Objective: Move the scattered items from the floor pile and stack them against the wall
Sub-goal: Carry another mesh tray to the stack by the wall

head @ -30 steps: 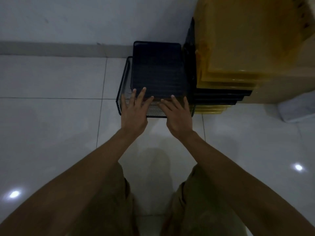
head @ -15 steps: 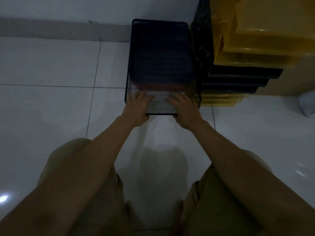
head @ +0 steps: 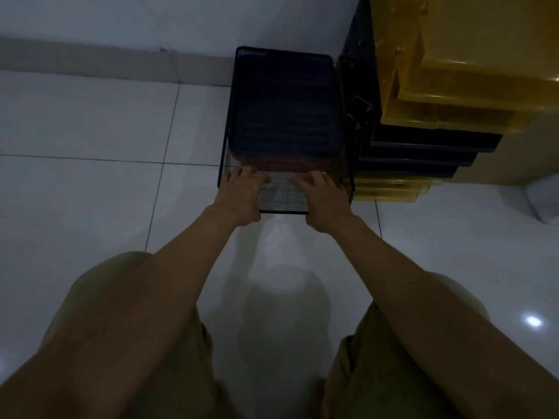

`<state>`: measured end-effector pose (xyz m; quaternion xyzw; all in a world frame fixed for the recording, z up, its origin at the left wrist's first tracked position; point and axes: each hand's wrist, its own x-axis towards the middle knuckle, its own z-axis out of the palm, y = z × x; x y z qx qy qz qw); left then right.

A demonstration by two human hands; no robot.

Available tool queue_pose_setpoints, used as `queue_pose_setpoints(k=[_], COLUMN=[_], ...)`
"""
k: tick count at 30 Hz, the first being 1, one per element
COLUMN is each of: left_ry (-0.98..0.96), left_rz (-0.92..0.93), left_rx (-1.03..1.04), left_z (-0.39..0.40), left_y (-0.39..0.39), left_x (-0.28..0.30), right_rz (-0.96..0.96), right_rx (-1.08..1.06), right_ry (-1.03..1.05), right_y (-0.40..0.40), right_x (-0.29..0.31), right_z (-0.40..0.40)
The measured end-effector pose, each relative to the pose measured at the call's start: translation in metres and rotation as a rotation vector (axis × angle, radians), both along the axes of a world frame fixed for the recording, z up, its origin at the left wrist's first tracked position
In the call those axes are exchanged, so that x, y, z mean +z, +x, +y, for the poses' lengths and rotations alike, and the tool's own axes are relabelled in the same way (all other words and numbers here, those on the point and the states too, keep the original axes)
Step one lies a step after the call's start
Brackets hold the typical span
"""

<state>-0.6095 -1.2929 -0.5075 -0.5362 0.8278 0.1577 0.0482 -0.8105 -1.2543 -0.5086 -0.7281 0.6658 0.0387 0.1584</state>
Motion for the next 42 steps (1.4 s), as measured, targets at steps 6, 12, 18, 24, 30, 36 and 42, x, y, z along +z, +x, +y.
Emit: queue_pose_setpoints(k=[6,12,18,24,30,36,42], left_ry=[0.146,0.025,0.141,0.102,-0.140,-0.100,-0.051], left_rz=[0.020,0.292,0.287,0.183,0.242,0.329,0.536], left_rx=[0.151,0.189,0.148,0.119,0.119,0.119,0.138], left_z=[-0.001,-0.014,-0.027,-0.030,-0.032,-0.051,-0.070], left_y=[-0.005,0.000,0.001,0.000,-0.002,0.004,0.003], left_x=[0.004,-0.007,-0.010,0.009,0.017,0.000,-0.020], right_rz=[0.018,-0.072,-0.042,-0.006,-0.115,0.010,0.020], right_rx=[-0.046,-0.162,-0.106,-0.153,-0.169,-0.233,-0.254], right_ry=[-0.038,-0.273,-0.110,-0.102,-0.203,-0.195,-0.507], right_y=[0.004,0.003,-0.007,0.006,0.012,0.024,0.024], right_x=[-0.001,-0.003,-0.006,-0.003,-0.009,-0.013,-0.008], right_z=[0.001,-0.006,-0.018,-0.025,-0.026,-0.039,-0.052])
